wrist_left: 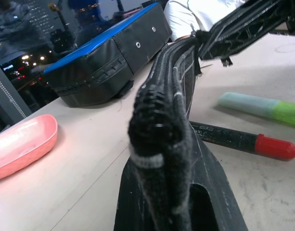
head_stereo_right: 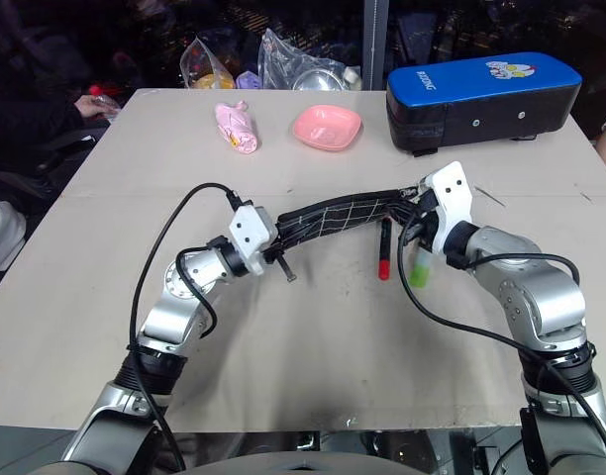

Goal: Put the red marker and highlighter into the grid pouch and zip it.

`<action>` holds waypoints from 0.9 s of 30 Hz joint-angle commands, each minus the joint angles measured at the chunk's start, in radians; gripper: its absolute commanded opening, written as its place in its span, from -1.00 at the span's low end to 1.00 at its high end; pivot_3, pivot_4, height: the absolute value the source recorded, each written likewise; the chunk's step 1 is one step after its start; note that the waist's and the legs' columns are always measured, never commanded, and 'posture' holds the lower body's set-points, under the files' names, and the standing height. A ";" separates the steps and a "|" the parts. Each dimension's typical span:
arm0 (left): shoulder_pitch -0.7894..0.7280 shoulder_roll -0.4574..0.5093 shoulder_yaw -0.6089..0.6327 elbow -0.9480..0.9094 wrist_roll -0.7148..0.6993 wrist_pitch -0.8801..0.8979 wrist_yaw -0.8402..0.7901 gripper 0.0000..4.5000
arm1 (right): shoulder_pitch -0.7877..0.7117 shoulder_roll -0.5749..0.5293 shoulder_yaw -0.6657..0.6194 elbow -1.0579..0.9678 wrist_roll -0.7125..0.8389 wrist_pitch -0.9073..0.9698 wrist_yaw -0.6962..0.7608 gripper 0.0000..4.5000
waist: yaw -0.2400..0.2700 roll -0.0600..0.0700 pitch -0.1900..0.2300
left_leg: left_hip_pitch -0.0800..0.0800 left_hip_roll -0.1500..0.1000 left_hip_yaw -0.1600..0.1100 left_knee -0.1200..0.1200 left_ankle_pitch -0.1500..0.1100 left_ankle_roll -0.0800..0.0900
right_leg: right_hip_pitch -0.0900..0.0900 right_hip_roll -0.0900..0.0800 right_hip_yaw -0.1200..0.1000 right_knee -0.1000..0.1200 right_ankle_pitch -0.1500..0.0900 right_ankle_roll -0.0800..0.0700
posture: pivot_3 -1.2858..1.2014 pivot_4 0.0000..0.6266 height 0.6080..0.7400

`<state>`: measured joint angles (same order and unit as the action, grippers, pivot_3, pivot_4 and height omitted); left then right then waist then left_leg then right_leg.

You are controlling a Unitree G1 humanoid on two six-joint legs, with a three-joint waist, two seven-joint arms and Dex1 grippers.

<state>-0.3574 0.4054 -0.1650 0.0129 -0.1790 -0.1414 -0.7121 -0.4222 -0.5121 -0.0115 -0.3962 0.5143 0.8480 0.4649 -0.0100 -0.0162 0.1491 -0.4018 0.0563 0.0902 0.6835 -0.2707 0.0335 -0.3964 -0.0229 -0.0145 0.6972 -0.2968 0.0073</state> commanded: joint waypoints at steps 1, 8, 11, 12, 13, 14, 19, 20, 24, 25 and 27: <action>-0.006 -0.014 0.011 -0.042 0.002 -0.011 0.005 -1.00 | -0.037 0.003 0.025 -0.051 -0.002 -0.010 0.014 -0.96 | 0.000 0.000 0.000 | 0.000 0.000 0.000 0.000 0.000 0.000 | 0.000 0.000 0.000 0.000 0.000 0.000 | 0.03 -0.52 0.64; 0.000 -0.018 0.001 -0.053 0.001 -0.012 -0.012 -1.00 | -0.075 0.007 0.077 -0.016 -0.036 -0.042 0.050 -0.96 | -0.001 0.000 0.000 | 0.000 0.000 0.000 0.000 0.000 0.000 | 0.000 0.000 0.000 0.000 0.000 0.000 | 0.03 -0.52 0.64; 0.002 -0.020 -0.004 -0.055 0.004 -0.013 -0.015 -1.00 | -0.093 0.006 0.094 0.000 -0.048 -0.054 0.071 -0.96 | -0.001 0.000 0.000 | 0.000 0.000 0.000 0.000 0.000 0.000 | 0.000 0.000 0.000 -0.001 0.000 0.000 | 0.03 -0.52 0.64; 0.002 -0.021 -0.005 -0.054 0.005 -0.013 -0.016 -1.00 | -0.098 0.005 0.100 0.004 -0.050 -0.057 0.080 -0.96 | 0.000 0.000 0.000 | 0.000 0.000 0.000 0.000 0.000 0.000 | 0.000 0.000 0.000 0.000 0.000 0.000 | 0.03 -0.52 0.64; 0.001 -0.022 -0.005 -0.054 0.007 -0.013 -0.016 -1.00 | -0.101 0.004 0.105 0.004 -0.052 -0.059 0.087 -0.96 | -0.001 0.000 0.000 | 0.000 0.000 0.000 0.000 0.000 0.000 | 0.000 0.000 0.000 -0.001 0.000 0.000 | 0.03 -0.52 0.64; 0.000 -0.024 -0.006 -0.053 0.009 -0.014 -0.016 -1.00 | -0.104 0.003 0.111 0.001 -0.052 -0.060 0.095 -0.96 | -0.001 0.000 0.000 | 0.000 0.000 0.000 0.000 0.000 0.000 | 0.000 0.000 0.000 -0.001 0.000 0.000 | 0.03 -0.52 0.64; -0.001 -0.035 -0.009 -0.053 0.019 -0.014 -0.016 -1.00 | -0.111 -0.002 0.135 -0.030 -0.052 -0.052 0.129 -0.96 | -0.001 0.000 0.000 | -0.001 0.000 0.000 0.000 -0.001 0.002 | 0.000 0.000 0.000 -0.001 0.000 0.000 | 0.03 -0.52 0.64; -0.001 -0.037 -0.010 -0.053 0.021 -0.014 -0.015 -1.00 | -0.113 -0.005 0.141 -0.038 -0.051 -0.049 0.138 -0.96 | 0.000 0.000 0.000 | -0.001 0.000 0.000 0.000 -0.001 0.002 | 0.000 0.000 0.000 -0.001 0.000 0.000 | 0.03 -0.52 0.64; -0.004 -0.045 -0.007 -0.049 0.029 -0.015 -0.011 -1.00 | -0.123 -0.012 0.161 -0.059 -0.046 -0.040 0.165 -0.96 | -0.001 0.000 0.000 | -0.001 0.000 -0.001 0.000 -0.001 0.002 | 0.000 0.000 0.000 -0.001 0.000 0.000 | 0.03 -0.52 0.64; -0.004 -0.048 -0.007 -0.048 0.032 -0.015 -0.009 -1.00 | -0.126 -0.013 0.168 -0.063 -0.045 -0.038 0.171 -0.96 | -0.001 0.000 0.000 | -0.001 0.000 -0.001 0.000 -0.001 0.002 | 0.000 0.000 0.000 -0.001 0.000 0.000 | 0.03 -0.52 0.64; -0.005 -0.053 -0.007 -0.046 0.037 -0.016 -0.006 -1.00 | -0.136 -0.011 0.179 -0.067 -0.044 -0.032 0.182 -0.96 | -0.001 0.000 0.000 | -0.001 0.000 -0.001 0.000 -0.001 0.002 | 0.000 0.000 0.000 -0.001 0.000 0.000 | 0.03 -0.52 0.64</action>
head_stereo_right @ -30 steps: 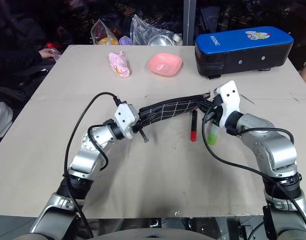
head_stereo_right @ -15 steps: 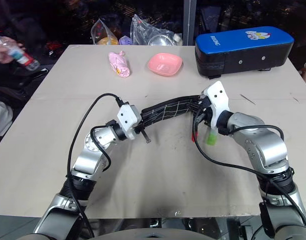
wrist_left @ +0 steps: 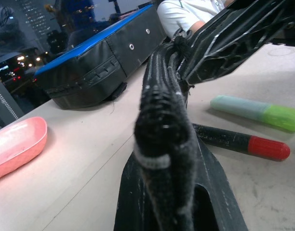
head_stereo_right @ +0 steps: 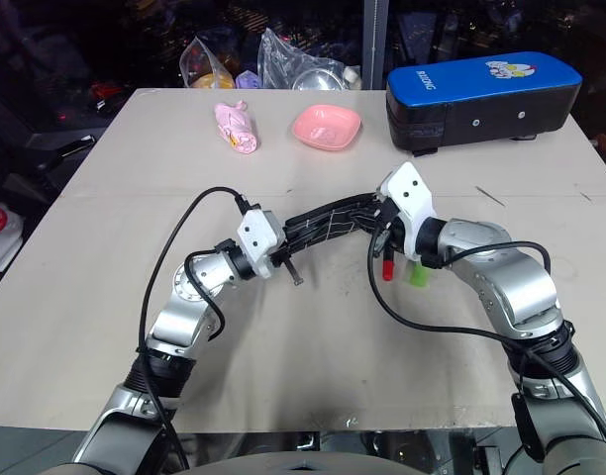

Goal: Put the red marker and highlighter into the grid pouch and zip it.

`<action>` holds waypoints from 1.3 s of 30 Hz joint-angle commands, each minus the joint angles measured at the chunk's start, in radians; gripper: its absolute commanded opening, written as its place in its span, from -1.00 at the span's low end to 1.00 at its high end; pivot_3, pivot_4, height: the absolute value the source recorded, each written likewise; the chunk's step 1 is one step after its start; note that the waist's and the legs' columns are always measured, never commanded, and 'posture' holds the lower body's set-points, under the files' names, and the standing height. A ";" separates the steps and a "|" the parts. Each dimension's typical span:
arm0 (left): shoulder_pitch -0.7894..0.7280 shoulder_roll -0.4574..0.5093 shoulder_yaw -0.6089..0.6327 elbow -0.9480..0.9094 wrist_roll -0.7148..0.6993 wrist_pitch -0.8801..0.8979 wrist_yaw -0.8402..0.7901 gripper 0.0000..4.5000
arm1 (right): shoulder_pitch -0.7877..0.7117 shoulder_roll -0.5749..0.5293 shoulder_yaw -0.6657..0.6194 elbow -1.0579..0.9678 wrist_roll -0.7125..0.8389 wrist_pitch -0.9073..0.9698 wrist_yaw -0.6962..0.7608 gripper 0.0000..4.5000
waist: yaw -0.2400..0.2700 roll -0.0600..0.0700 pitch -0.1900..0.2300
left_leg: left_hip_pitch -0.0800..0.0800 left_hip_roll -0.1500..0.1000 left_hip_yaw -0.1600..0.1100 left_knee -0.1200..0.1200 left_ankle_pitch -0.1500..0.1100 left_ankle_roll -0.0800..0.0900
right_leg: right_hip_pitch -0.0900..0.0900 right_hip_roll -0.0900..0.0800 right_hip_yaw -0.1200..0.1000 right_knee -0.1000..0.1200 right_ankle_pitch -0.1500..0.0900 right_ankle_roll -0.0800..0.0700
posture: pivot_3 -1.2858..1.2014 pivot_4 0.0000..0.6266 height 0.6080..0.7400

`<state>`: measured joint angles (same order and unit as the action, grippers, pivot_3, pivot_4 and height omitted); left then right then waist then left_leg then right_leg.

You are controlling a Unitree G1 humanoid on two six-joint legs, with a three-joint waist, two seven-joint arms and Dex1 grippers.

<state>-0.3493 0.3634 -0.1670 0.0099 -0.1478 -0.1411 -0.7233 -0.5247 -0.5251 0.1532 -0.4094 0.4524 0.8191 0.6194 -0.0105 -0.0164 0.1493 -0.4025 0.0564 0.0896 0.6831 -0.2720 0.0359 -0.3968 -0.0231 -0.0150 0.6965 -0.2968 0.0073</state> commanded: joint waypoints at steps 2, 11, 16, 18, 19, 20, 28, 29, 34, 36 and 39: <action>-0.011 -0.015 -0.006 -0.043 0.011 -0.018 0.007 -1.00 | -0.047 0.005 0.029 -0.055 0.018 -0.001 0.041 -0.96 | 0.000 0.000 0.000 | 0.000 0.000 0.000 0.000 0.000 0.000 | 0.000 0.000 0.000 0.000 0.000 0.000 | 0.03 -0.52 0.64; -0.011 -0.034 -0.005 -0.035 0.028 -0.019 0.022 -1.00 | -0.139 0.022 0.127 -0.033 -0.019 -0.025 0.107 -0.96 | -0.001 0.000 0.000 | 0.000 0.000 0.000 0.000 0.000 0.000 | 0.000 0.000 0.000 0.000 0.000 0.000 | 0.03 -0.52 0.64; -0.014 -0.045 -0.001 -0.027 0.038 -0.020 0.032 -1.00 | -0.180 0.033 0.176 -0.020 -0.039 -0.044 0.149 -0.96 | 0.000 0.000 0.000 | -0.001 0.000 -0.001 0.000 0.000 0.000 | 0.000 0.000 -0.001 0.000 0.000 0.000 | 0.03 -0.52 0.64; -0.016 -0.050 -0.001 -0.022 0.041 -0.021 0.038 -1.00 | -0.199 0.029 0.207 -0.013 -0.056 -0.061 0.182 -0.96 | 0.000 0.000 0.000 | -0.001 0.000 -0.001 0.000 0.000 0.000 | 0.000 0.000 -0.001 0.000 0.000 0.000 | 0.03 -0.52 0.64; -0.018 -0.053 0.000 -0.019 0.042 -0.021 0.041 -1.00 | -0.207 0.025 0.223 -0.009 -0.067 -0.072 0.198 -0.96 | -0.001 0.000 0.000 | -0.001 0.000 -0.001 0.000 0.000 0.000 | 0.000 0.000 -0.001 0.000 0.000 0.000 | 0.03 -0.52 0.64; -0.019 -0.054 0.001 -0.018 0.043 -0.021 0.043 -1.00 | -0.212 0.023 0.233 -0.006 -0.075 -0.080 0.210 -0.96 | -0.001 0.000 0.000 | -0.001 0.000 -0.001 0.000 0.000 0.001 | 0.000 0.000 -0.001 0.000 0.000 0.000 | 0.03 -0.52 0.64; -0.023 -0.068 0.004 -0.010 0.048 -0.019 0.052 -1.00 | -0.244 -0.041 0.337 0.027 -0.251 -0.309 0.326 -0.96 | 0.000 0.000 0.001 | -0.002 0.000 -0.002 0.000 0.000 0.001 | -0.001 -0.001 -0.003 -0.001 0.000 0.000 | 0.03 -0.52 0.64; -0.024 -0.069 0.004 -0.009 0.048 -0.019 0.053 -1.00 | -0.245 -0.043 0.341 0.036 -0.263 -0.344 0.346 -0.96 | -0.001 0.000 0.001 | -0.002 0.000 -0.002 0.000 0.000 0.001 | -0.001 -0.001 -0.003 -0.001 0.000 0.000 | 0.03 -0.52 0.64; -0.030 -0.074 0.006 -0.001 0.048 -0.019 0.059 -1.00 | -0.236 -0.047 0.332 0.066 -0.321 -0.463 0.382 -0.96 | 0.000 0.000 0.001 | -0.002 0.000 -0.002 0.000 0.000 0.000 | -0.001 -0.001 -0.003 -0.001 0.000 0.000 | 0.03 -0.52 0.64; -0.033 -0.076 0.007 0.002 0.048 -0.018 0.062 -1.00 | -0.214 -0.035 0.301 0.065 -0.310 -0.434 0.364 -0.96 | 0.000 0.000 0.001 | -0.002 0.000 -0.002 0.000 0.000 0.000 | -0.001 -0.001 -0.003 -0.001 0.000 0.000 | 0.03 -0.52 0.64; -0.040 -0.080 0.014 0.009 0.043 -0.015 0.069 -1.00 | -0.158 -0.038 0.209 0.022 -0.204 -0.267 0.353 -0.96 | 0.003 -0.001 0.001 | -0.003 0.000 -0.003 0.000 0.001 -0.002 | -0.001 -0.001 -0.003 -0.001 0.000 0.000 | 0.03 -0.52 0.64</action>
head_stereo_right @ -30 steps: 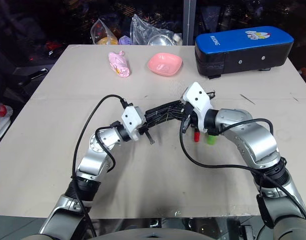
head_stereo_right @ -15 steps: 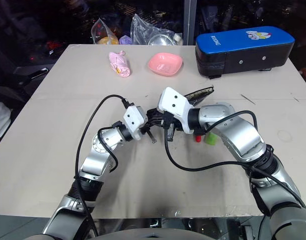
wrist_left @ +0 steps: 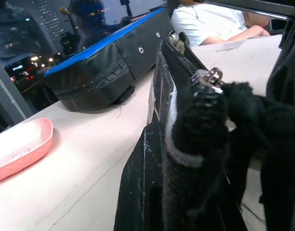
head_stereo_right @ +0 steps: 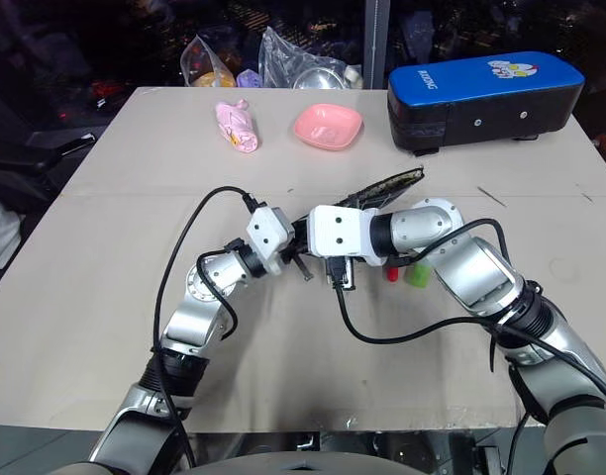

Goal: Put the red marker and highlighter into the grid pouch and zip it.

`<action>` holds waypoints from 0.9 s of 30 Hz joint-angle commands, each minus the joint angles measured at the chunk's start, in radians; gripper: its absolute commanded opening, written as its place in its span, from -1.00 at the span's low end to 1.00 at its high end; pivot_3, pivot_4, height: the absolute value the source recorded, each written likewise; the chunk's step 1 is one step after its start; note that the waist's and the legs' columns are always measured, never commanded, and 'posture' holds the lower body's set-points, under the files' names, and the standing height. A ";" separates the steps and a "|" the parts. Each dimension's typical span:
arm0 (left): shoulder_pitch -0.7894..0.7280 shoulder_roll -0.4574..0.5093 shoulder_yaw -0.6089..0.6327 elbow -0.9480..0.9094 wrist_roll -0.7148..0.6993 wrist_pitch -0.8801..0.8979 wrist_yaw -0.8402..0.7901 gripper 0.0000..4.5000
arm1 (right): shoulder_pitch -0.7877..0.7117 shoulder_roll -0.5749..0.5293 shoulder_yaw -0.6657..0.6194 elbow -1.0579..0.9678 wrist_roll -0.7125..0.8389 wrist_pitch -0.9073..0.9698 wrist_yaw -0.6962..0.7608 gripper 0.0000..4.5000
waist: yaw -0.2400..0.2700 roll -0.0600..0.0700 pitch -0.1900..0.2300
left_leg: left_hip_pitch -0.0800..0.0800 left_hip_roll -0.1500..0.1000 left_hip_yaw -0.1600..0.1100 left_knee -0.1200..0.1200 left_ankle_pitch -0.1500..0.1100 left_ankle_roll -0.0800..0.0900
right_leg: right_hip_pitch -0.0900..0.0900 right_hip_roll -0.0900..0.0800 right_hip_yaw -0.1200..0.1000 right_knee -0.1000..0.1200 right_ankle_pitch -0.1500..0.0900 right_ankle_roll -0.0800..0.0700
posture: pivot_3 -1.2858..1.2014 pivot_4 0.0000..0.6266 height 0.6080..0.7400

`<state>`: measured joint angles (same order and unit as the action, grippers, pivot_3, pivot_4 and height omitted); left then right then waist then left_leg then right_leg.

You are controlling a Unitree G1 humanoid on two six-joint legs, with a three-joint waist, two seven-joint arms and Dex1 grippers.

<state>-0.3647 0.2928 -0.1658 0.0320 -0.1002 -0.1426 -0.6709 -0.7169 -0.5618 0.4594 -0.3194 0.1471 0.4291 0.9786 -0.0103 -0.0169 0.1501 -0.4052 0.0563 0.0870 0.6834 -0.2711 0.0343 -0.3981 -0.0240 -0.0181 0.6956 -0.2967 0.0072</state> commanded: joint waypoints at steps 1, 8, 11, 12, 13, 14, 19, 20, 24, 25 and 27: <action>-0.027 -0.012 0.015 -0.011 -0.006 -0.013 0.019 -1.00 | 0.055 -0.007 -0.129 -0.090 0.135 0.172 -0.012 -0.72 | 0.003 0.000 0.000 | -0.001 0.000 -0.001 0.000 0.000 0.000 | 0.000 0.000 -0.001 0.000 0.000 0.000 | 0.03 -0.52 0.64; -0.026 -0.010 0.021 -0.007 -0.009 -0.015 0.024 -1.00 | 0.234 -0.045 -0.325 -0.245 0.260 0.369 -0.110 0.42 | 0.010 0.000 0.000 | -0.010 0.000 -0.006 0.002 0.001 -0.001 | -0.006 -0.001 -0.006 0.000 0.000 0.000 | 0.03 -0.52 0.64; -0.025 -0.001 0.028 -0.007 -0.013 -0.017 0.019 -1.00 | 0.362 -0.091 -0.435 -0.294 0.288 0.436 -0.165 0.42 | 0.021 0.000 0.000 | -0.011 -0.001 -0.007 0.002 0.000 -0.001 | -0.006 -0.002 -0.008 -0.001 0.000 0.000 | 0.03 -0.52 0.64; -0.025 0.002 0.031 -0.008 -0.014 -0.017 0.017 -1.00 | 0.399 -0.099 -0.465 -0.297 0.284 0.453 -0.194 0.42 | 0.022 0.000 0.000 | -0.011 -0.001 -0.007 0.002 0.000 -0.001 | -0.006 -0.002 -0.007 -0.001 0.000 0.000 | 0.03 -0.52 0.64; -0.026 0.006 0.033 -0.008 -0.015 -0.017 0.016 -1.00 | 0.430 -0.100 -0.487 -0.299 0.273 0.472 -0.229 0.42 | 0.022 0.000 0.000 | -0.010 -0.001 -0.007 0.002 0.000 0.000 | -0.006 -0.002 -0.007 -0.001 0.000 0.000 | 0.03 -0.52 0.64; -0.027 0.009 0.036 -0.007 -0.016 -0.017 0.014 -1.00 | 0.459 -0.093 -0.508 -0.299 0.265 0.492 -0.266 0.42 | 0.022 0.000 0.000 | -0.010 -0.001 -0.007 0.002 0.000 0.000 | -0.006 -0.002 -0.007 0.000 0.000 0.000 | 0.03 -0.52 0.64; -0.033 0.019 0.040 -0.004 -0.023 -0.014 0.006 -1.00 | 0.544 0.062 -0.479 -0.296 0.186 0.549 -0.520 0.42 | 0.016 0.000 0.000 | -0.009 -0.001 -0.007 0.002 0.001 -0.001 | -0.006 0.000 -0.007 0.001 0.000 0.000 | 0.03 -0.52 0.64; -0.033 0.020 0.040 -0.003 -0.023 -0.014 0.004 -1.00 | 0.545 0.090 -0.461 -0.292 0.169 0.551 -0.555 0.42 | 0.014 0.000 0.000 | -0.009 0.000 -0.007 0.002 0.001 -0.002 | -0.006 0.000 -0.007 0.001 0.000 0.000 | 0.03 -0.52 0.64; -0.039 0.022 0.044 -0.003 -0.022 -0.013 0.003 -1.00 | 0.534 0.187 -0.433 -0.262 0.131 0.593 -0.667 0.42 | 0.014 0.000 0.000 | -0.009 -0.001 -0.008 0.002 0.002 -0.003 | -0.006 0.001 -0.007 0.001 0.000 0.000 | 0.03 -0.52 0.64; -0.039 0.022 0.045 -0.003 -0.021 -0.013 0.003 -1.00 | 0.527 0.193 -0.418 -0.252 0.114 0.596 -0.688 0.42 | 0.016 0.000 0.000 | -0.010 -0.001 -0.008 0.002 0.002 -0.003 | -0.006 0.001 -0.007 0.000 0.000 0.000 | 0.03 -0.52 0.64; -0.036 0.024 0.047 -0.008 -0.021 -0.012 0.004 -1.00 | 0.517 0.199 -0.392 -0.242 0.093 0.616 -0.715 0.42 | 0.019 0.000 0.000 | -0.010 -0.001 -0.007 0.002 0.002 -0.003 | -0.006 0.000 -0.007 0.000 0.000 0.000 | 0.03 -0.52 0.64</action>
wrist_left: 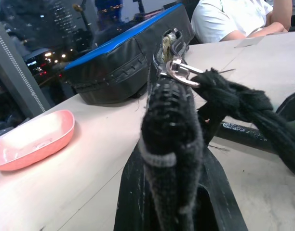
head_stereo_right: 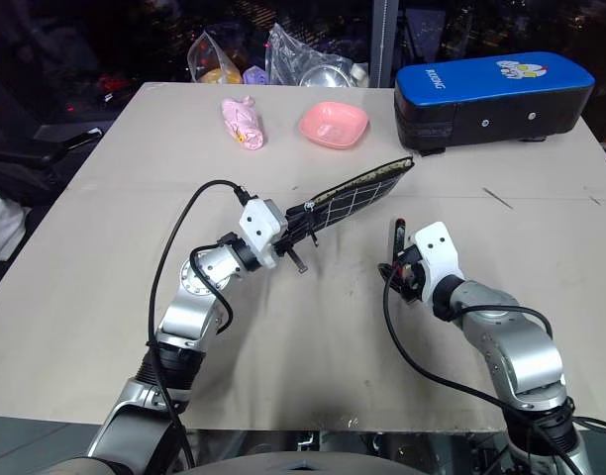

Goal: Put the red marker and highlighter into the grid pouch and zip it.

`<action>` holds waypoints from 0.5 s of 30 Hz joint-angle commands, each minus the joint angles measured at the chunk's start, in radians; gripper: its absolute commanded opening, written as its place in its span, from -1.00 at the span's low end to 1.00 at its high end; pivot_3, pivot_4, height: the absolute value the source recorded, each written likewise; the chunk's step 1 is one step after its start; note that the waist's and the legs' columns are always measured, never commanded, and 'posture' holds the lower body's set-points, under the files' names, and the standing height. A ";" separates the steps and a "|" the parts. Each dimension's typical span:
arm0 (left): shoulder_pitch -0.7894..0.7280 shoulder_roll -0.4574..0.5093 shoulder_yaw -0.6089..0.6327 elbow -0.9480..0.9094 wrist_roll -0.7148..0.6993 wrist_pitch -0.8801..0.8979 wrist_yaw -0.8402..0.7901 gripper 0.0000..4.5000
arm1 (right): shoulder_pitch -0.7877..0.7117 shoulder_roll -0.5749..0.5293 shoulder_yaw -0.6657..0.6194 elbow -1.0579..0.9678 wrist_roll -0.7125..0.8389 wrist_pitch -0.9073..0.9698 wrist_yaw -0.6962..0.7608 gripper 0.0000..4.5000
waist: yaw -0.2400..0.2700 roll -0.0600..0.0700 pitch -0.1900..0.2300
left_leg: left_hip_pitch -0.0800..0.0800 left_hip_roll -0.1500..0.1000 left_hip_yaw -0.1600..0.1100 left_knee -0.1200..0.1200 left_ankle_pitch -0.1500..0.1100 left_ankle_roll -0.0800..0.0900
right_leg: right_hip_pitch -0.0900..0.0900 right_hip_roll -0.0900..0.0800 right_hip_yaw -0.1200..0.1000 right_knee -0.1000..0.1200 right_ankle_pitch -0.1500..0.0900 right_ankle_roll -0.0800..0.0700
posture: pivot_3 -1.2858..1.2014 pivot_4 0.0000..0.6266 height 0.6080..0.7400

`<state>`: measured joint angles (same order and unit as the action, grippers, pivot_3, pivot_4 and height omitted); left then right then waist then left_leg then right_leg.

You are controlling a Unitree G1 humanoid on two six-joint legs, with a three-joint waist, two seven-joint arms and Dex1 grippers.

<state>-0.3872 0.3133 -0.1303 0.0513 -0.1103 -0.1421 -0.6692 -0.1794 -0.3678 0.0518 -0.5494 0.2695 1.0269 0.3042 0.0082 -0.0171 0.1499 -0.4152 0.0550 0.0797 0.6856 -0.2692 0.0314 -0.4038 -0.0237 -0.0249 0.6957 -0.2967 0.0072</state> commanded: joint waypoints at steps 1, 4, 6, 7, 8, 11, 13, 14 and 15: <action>-0.011 0.005 0.012 -0.029 -0.010 -0.012 0.002 -1.00 | -0.023 0.009 0.023 -0.010 -0.034 0.028 -0.050 0.42 | 0.001 0.000 0.000 | 0.000 0.000 0.000 0.000 0.000 0.000 | 0.000 0.000 0.000 0.000 0.000 0.000 | 0.03 -0.52 0.64; -0.008 0.006 0.014 -0.034 -0.008 -0.011 0.004 -1.00 | -0.026 0.020 0.039 -0.007 -0.037 0.044 -0.064 0.42 | 0.003 0.000 0.000 | 0.000 0.000 -0.001 0.000 0.000 0.000 | 0.000 0.000 0.000 0.000 0.000 0.000 | 0.03 -0.52 0.64; -0.004 0.010 0.017 -0.038 -0.006 -0.010 0.006 -1.00 | -0.032 0.033 0.060 0.003 -0.043 0.040 -0.071 0.21 | 0.003 0.000 0.000 | 0.000 0.000 -0.001 0.000 0.000 0.000 | 0.000 0.001 -0.001 0.000 0.000 0.000 | 0.03 -0.52 0.64; -0.002 0.011 0.018 -0.039 -0.006 -0.011 0.007 -1.00 | -0.034 0.037 0.065 0.006 -0.046 0.040 -0.076 0.10 | 0.003 0.000 0.000 | 0.000 0.000 -0.001 0.000 0.000 0.000 | 0.000 0.001 -0.001 0.000 0.000 0.000 | 0.03 -0.52 0.64; -0.001 0.014 0.019 -0.040 -0.006 -0.011 0.007 -1.00 | -0.038 0.040 0.065 0.009 -0.050 0.040 -0.081 -0.11 | 0.003 0.000 0.000 | 0.000 0.000 -0.001 0.000 0.000 0.000 | 0.000 0.001 0.000 0.000 0.000 0.000 | 0.03 -0.52 0.64; 0.002 0.019 0.022 -0.041 -0.007 -0.011 0.008 -1.00 | -0.045 0.041 0.050 0.007 -0.047 0.052 -0.087 -0.71 | 0.003 0.000 0.000 | 0.000 0.000 -0.001 0.000 0.000 0.000 | 0.000 0.000 0.000 0.000 0.000 0.000 | 0.03 -0.52 0.64; 0.003 0.023 0.024 -0.041 -0.008 -0.011 0.007 -1.00 | -0.053 0.035 0.027 -0.006 -0.039 0.070 -0.085 -0.87 | 0.004 0.000 0.000 | 0.000 0.000 -0.001 0.000 0.000 0.000 | 0.000 0.000 -0.001 0.000 0.000 0.000 | 0.03 -0.52 0.64; 0.003 0.025 0.025 -0.041 -0.008 -0.012 0.007 -1.00 | -0.060 0.028 0.012 -0.017 -0.033 0.082 -0.082 -0.87 | 0.004 0.000 0.000 | 0.000 0.000 -0.001 0.000 0.000 0.000 | 0.000 0.000 0.000 0.000 0.000 0.000 | 0.03 -0.52 0.64; 0.003 0.027 0.026 -0.041 -0.009 -0.012 0.007 -1.00 | -0.068 0.022 -0.005 -0.029 -0.027 0.095 -0.078 -0.87 | 0.004 0.000 0.000 | 0.000 0.000 -0.001 0.000 0.000 0.000 | 0.000 0.000 -0.001 0.000 0.000 0.000 | 0.03 -0.52 0.64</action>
<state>-0.3817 0.3349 -0.1251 0.0512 -0.1100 -0.1414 -0.6685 -0.2265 -0.3334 0.0937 -0.5279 0.2363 1.1078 0.2273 0.0120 -0.0171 0.1499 -0.4153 0.0549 0.0789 0.6856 -0.2692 0.0315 -0.4038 -0.0233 -0.0254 0.6959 -0.2968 0.0071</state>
